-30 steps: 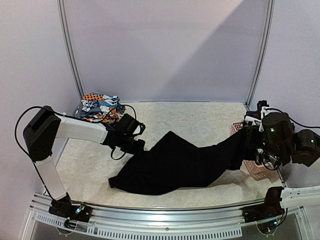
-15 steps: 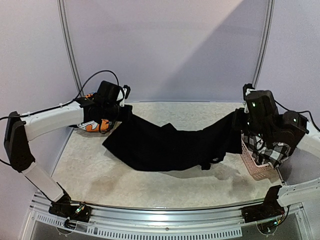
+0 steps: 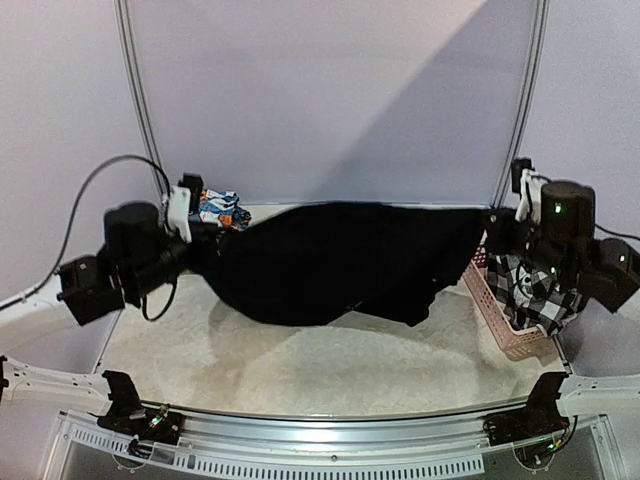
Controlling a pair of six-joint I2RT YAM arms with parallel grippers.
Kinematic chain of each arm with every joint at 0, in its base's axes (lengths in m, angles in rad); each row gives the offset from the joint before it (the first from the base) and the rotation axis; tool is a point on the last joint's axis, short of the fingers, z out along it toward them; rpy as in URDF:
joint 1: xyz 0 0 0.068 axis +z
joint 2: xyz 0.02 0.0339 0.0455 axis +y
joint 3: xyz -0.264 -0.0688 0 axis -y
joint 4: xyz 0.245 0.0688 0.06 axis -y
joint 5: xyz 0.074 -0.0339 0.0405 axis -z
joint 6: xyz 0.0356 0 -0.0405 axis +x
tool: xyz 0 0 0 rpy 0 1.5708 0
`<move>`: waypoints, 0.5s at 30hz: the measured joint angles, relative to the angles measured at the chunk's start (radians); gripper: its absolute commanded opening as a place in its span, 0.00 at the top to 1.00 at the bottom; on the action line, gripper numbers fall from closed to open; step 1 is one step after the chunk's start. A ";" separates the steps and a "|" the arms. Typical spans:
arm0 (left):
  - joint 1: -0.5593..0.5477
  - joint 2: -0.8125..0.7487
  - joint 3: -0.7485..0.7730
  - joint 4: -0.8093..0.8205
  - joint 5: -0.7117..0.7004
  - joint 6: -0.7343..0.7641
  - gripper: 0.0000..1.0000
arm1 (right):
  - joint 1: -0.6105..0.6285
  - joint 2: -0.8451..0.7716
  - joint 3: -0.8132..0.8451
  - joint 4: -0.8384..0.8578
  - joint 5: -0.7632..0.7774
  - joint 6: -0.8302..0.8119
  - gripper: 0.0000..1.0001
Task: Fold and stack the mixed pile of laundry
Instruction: Flatten out the crumpled T-shirt at the center of the board.
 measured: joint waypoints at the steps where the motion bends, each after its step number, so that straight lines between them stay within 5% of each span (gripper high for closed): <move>1: -0.018 -0.024 -0.092 0.029 -0.005 -0.021 0.32 | 0.000 -0.046 -0.073 -0.003 0.001 0.011 1.00; 4: -0.084 -0.032 -0.320 0.031 -0.012 -0.091 0.07 | 0.000 -0.119 -0.224 -0.033 0.007 0.045 1.00; 6: -0.125 -0.053 -0.404 -0.019 -0.024 -0.127 0.01 | 0.000 -0.131 -0.278 -0.074 0.009 0.071 1.00; 11: -0.140 -0.206 -0.430 -0.033 -0.089 -0.204 0.01 | 0.000 -0.195 -0.301 -0.109 0.016 0.113 1.00; 15: -0.127 -0.187 -0.420 -0.014 -0.123 -0.230 0.11 | 0.000 -0.229 -0.308 -0.109 0.016 0.134 1.00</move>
